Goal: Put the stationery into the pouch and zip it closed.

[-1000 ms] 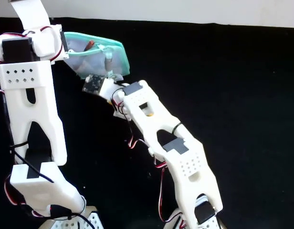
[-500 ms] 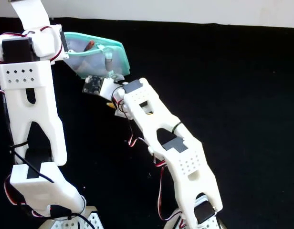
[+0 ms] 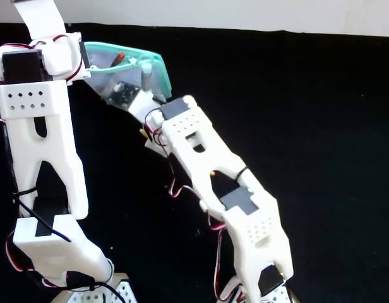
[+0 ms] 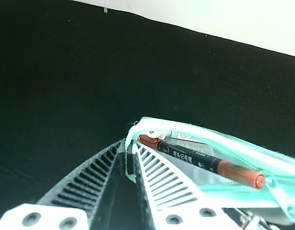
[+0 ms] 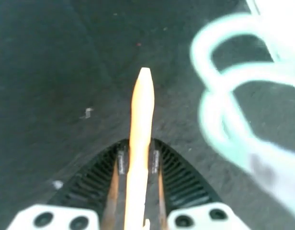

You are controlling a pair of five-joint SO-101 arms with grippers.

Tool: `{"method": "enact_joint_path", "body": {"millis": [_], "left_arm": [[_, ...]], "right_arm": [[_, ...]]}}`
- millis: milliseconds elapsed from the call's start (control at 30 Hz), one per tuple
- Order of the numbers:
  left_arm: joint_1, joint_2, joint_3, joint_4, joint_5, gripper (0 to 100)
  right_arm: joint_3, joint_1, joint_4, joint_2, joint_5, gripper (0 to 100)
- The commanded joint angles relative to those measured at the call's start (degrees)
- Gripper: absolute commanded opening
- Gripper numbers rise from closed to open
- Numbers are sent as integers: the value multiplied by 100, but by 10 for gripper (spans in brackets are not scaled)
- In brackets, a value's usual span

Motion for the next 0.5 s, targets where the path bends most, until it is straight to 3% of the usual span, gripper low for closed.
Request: {"method": "enact_joint_path", "body": {"millis": [0, 367, 467], "left_arm": [[-4, 312, 40, 9, -53, 7], [-4, 312, 40, 9, -53, 7], [-4, 312, 40, 18, -53, 7]], "right_arm": [[-110, -145, 409, -593, -149, 6], [-84, -330, 1437, -1270, -404, 6], [-119, -295, 1446, -1604, -791, 6]]}}
